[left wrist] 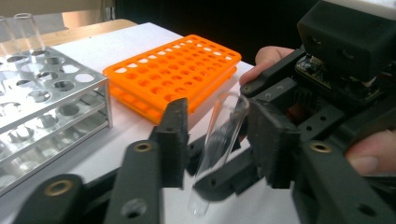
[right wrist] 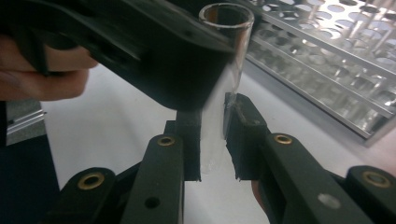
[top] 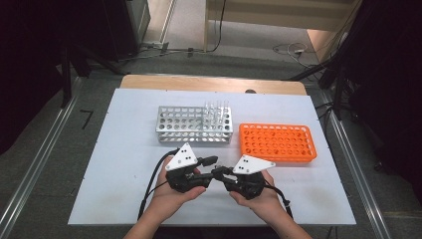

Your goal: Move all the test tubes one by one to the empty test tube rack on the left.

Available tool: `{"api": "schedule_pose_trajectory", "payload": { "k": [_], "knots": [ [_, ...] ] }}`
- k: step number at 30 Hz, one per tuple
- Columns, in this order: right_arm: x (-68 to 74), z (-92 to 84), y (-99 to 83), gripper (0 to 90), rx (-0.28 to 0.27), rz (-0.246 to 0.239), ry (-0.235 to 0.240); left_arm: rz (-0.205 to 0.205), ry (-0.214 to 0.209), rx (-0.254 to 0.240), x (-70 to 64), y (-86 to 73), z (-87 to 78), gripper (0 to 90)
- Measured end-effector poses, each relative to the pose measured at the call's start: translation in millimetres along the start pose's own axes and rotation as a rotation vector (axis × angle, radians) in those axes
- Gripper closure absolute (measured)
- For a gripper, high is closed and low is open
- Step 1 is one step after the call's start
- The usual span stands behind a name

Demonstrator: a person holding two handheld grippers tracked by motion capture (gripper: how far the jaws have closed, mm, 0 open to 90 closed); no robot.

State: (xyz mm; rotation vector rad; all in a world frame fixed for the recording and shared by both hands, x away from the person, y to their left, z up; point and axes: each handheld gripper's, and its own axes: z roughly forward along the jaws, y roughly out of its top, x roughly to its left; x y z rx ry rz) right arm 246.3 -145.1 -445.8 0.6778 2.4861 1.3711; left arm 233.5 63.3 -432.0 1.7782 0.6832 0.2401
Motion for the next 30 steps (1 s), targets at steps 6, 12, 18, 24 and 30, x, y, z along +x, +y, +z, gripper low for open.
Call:
{"api": "schedule_pose_trajectory", "payload": {
  "k": [6, 12, 18, 24, 30],
  "knots": [
    [4.9, 1.5, 1.6, 73.9, 0.004, -0.005, 0.036, 0.028, 0.003, -0.003, -3.5, -0.5, 1.7, 72.9],
    [2.4, 1.3, 1.1, 72.9, 0.004, 0.013, 0.048, 0.024, 0.019, -0.009, -1.5, -0.2, 1.1, 75.8],
    [-5.4, -7.1, -0.5, 49.6, -0.018, 0.026, 0.048, 0.003, 0.027, -0.022, 6.1, 3.9, -1.3, 75.9],
    [-19.1, -25.9, -5.2, 15.5, -0.056, 0.045, -0.015, -0.024, 0.06, -0.041, 19.4, 10.8, -6.2, 76.0],
    [-33.0, -50.5, -15.1, 0.0, -0.084, 0.042, -0.029, -0.041, 0.099, -0.051, 38.3, 23.6, -9.7, 76.0]
  ]
}}
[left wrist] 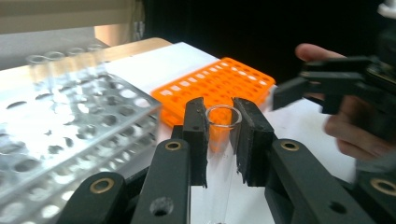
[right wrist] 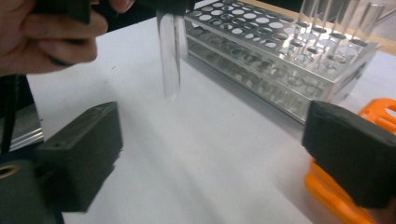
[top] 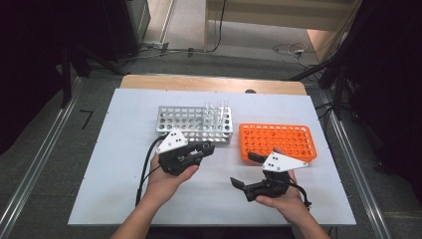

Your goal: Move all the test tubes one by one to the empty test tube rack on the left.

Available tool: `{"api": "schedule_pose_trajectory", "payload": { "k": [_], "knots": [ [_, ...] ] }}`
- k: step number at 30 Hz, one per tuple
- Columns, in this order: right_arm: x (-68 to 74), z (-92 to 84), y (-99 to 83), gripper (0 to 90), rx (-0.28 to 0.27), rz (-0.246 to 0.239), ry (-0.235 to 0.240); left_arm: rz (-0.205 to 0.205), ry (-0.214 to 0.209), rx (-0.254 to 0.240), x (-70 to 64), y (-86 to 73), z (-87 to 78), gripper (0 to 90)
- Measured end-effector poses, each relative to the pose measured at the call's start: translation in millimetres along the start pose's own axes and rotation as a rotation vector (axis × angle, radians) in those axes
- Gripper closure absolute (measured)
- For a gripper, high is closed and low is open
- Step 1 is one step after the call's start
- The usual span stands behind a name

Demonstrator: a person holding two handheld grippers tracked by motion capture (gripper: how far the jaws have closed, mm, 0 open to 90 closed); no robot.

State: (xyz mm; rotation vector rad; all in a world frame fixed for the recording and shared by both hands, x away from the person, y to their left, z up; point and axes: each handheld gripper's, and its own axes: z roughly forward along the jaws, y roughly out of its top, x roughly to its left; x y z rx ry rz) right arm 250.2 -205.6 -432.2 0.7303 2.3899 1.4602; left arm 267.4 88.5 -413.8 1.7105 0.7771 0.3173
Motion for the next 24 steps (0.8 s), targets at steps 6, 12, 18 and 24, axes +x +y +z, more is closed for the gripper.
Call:
{"api": "schedule_pose_trajectory", "payload": {
  "k": [6, 12, 18, 24],
  "knots": [
    [-15.2, -23.2, -17.2, 0.0, -0.004, 0.022, -0.054, -0.009, 0.049, -0.005, 20.4, 14.3, 3.3, 76.0],
    [-29.1, -43.0, -28.8, 0.0, -0.006, 0.044, -0.103, -0.009, 0.093, -0.017, 40.0, 30.0, 7.4, 76.0],
    [-39.6, -58.8, -40.7, 0.0, -0.004, 0.056, -0.131, -0.013, 0.152, -0.025, 60.0, 42.4, 13.6, 76.0],
    [-50.5, -73.8, -55.2, 0.0, 0.002, 0.093, -0.164, -0.024, 0.195, -0.039, 79.2, 51.0, 21.3, 76.0]
  ]
}}
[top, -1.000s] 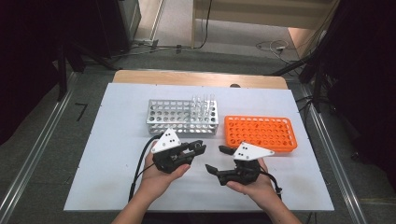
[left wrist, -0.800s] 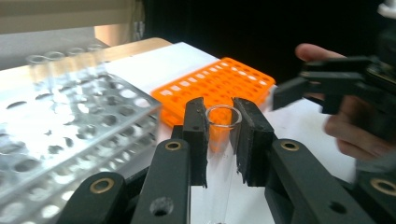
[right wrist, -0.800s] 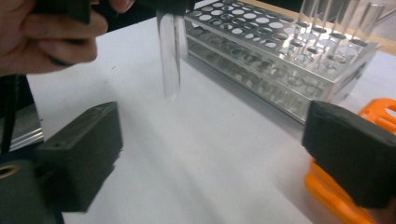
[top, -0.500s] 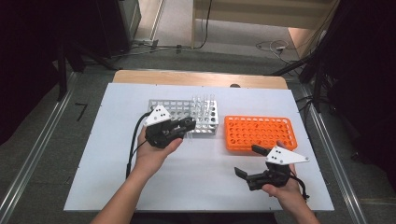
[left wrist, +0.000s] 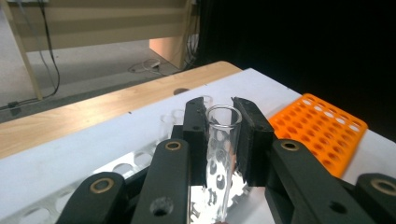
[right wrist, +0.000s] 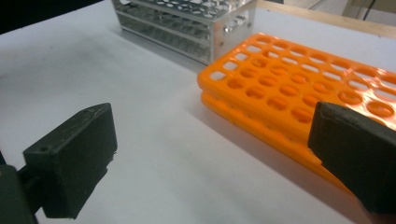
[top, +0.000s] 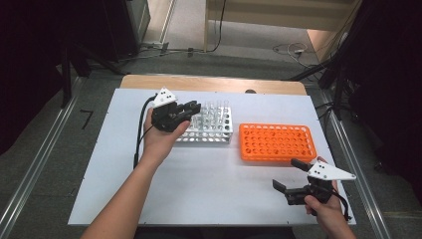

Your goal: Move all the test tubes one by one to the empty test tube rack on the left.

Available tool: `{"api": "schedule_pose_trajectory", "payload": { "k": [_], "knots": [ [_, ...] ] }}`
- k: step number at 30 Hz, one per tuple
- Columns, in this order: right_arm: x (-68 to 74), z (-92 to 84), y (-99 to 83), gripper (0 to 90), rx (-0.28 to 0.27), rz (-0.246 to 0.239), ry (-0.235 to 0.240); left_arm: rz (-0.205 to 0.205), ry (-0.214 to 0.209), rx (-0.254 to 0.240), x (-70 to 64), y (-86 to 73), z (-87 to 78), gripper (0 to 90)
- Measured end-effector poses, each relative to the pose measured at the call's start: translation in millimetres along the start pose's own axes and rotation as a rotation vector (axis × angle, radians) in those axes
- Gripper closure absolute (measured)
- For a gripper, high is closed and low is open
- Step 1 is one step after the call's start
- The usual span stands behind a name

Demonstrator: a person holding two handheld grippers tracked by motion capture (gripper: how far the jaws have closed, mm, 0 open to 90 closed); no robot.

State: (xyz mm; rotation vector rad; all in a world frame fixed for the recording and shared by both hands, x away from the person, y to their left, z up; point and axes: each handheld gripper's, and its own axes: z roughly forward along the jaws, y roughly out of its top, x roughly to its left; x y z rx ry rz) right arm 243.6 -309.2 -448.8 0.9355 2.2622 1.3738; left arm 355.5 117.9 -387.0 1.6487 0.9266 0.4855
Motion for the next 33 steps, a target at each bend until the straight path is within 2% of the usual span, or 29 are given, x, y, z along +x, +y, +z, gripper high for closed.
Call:
{"api": "schedule_pose_trajectory", "payload": {
  "k": [6, 14, 17, 23, 26, 31, 33],
  "knots": [
    [-6.7, -5.1, -12.5, 0.0, 0.028, 0.007, -0.014, 0.004, 0.051, -0.007, 11.6, 8.8, 18.1, 75.9],
    [-11.6, -4.3, -15.2, 0.0, 0.021, 0.019, -0.01, 0.001, 0.118, -0.001, 23.6, 9.7, 45.6, 75.9],
    [-12.0, -4.4, -15.3, 0.0, 0.019, 0.023, -0.007, -0.039, 0.13, -0.012, 29.6, 7.8, 52.9, 75.9],
    [-13.6, -5.1, -15.9, 0.0, 0.008, 0.031, -0.004, -0.045, 0.149, -0.009, 35.6, 5.9, 64.2, 75.9],
    [-14.2, -5.7, -15.9, 0.0, 0.005, 0.03, -0.002, -0.048, 0.152, 0.003, 36.2, 3.0, 69.3, 75.8],
    [-13.8, -5.5, -16.0, 0.0, 0.005, 0.027, -0.003, -0.041, 0.174, 0.056, 36.7, -2.1, 75.7, 75.6],
    [-13.9, -5.8, -15.9, 0.0, 0.002, 0.029, -0.004, -0.054, 0.18, 0.08, 37.5, -4.1, 78.2, 75.4]
  ]
}}
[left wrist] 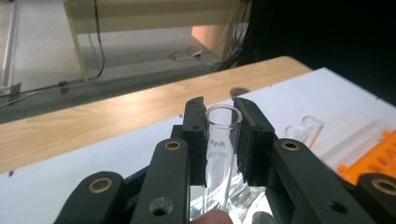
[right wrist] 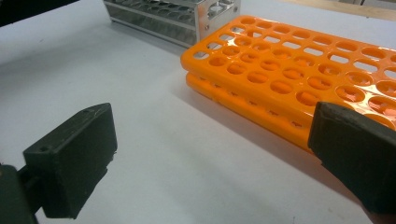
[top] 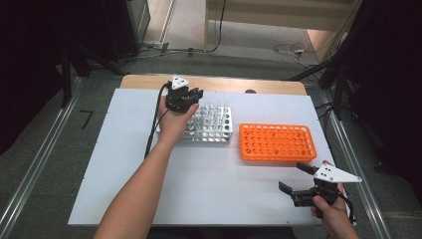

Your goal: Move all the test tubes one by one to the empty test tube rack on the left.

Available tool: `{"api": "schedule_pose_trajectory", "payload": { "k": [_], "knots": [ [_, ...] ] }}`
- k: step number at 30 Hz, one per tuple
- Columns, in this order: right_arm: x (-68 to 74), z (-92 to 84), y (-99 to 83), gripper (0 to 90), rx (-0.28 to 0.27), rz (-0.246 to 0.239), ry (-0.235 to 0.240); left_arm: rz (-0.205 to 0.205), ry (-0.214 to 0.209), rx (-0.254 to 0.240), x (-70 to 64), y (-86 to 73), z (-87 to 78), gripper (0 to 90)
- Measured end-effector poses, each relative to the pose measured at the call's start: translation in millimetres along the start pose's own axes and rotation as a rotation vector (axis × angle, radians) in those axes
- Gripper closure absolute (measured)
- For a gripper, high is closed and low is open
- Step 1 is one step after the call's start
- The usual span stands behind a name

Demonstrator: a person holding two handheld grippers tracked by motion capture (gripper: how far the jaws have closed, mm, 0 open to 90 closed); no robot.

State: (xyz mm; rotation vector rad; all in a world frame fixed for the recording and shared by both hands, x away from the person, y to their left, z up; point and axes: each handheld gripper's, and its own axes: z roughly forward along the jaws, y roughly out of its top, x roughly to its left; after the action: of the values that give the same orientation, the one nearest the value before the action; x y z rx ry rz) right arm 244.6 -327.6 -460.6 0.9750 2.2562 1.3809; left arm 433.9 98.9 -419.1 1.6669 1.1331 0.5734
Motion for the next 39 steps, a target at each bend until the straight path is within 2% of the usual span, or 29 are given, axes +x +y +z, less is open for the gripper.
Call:
{"api": "schedule_pose_trajectory", "payload": {
  "k": [6, 13, 18, 22, 24, 27, 31, 37, 39],
  "knots": [
    [-0.5, -0.1, 0.0, 0.0, -0.005, 0.0, 0.002, 0.015, 0.006, 0.048, -2.4, -3.6, 4.4, 75.0],
    [-0.2, 0.5, -0.1, 0.0, 0.001, 0.003, 0.004, 0.006, 0.002, 0.102, -2.8, -6.7, 7.7, 71.5],
    [-0.1, 0.6, 0.1, 0.0, -0.001, 0.003, 0.006, -0.005, -0.009, 0.09, -1.6, -6.1, 3.6, 67.6],
    [-0.8, 1.0, 0.0, 0.0, -0.003, 0.004, 0.006, -0.033, -0.046, 0.077, -0.7, -5.2, -2.7, 62.8],
    [-0.7, 1.0, 0.1, 0.0, -0.003, 0.004, 0.007, -0.045, -0.069, 0.057, -0.8, -5.8, -7.7, 58.2],
    [-0.4, 1.2, 0.3, 0.0, -0.001, 0.005, 0.006, -0.053, -0.087, 0.047, -1.8, -6.7, -14.3, 46.1],
    [-0.7, 2.4, 0.3, 0.0, -0.002, -0.001, 0.007, -0.044, -0.116, 0.05, -5.2, -8.9, -23.9, 26.0],
    [0.3, 3.4, 0.8, 0.0, 0.002, -0.004, 0.003, -0.03, -0.138, 0.041, -11.9, -14.2, -41.7, 11.2],
    [0.4, 3.8, 0.8, 0.0, 0.002, -0.003, 0.002, -0.021, -0.158, 0.037, -14.1, -16.9, -48.3, 7.0]
  ]
}}
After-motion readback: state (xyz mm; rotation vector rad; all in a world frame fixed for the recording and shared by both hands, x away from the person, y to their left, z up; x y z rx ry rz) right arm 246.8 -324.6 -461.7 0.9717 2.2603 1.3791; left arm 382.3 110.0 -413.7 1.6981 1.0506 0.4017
